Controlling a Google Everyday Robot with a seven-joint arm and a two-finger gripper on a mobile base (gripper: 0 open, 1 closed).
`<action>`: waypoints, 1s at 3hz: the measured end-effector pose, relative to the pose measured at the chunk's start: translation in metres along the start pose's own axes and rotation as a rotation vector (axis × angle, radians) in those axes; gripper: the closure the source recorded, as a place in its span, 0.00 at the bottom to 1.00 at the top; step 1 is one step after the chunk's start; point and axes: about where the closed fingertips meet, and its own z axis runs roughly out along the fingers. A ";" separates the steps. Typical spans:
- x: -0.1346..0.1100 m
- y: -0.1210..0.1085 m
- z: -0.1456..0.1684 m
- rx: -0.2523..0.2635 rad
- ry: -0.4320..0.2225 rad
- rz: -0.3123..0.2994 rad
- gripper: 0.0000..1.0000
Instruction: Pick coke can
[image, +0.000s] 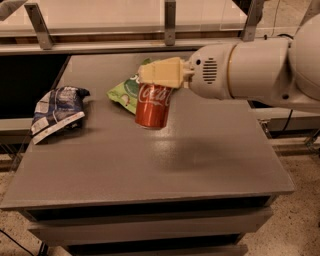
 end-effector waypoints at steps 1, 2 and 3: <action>0.000 -0.002 -0.001 -0.003 0.001 -0.086 1.00; 0.000 -0.003 -0.001 -0.003 0.001 -0.087 1.00; -0.005 0.004 0.000 -0.022 0.020 -0.159 1.00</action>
Offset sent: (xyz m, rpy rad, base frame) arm -0.0019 -0.0004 0.0010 -0.0429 -0.0646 0.0247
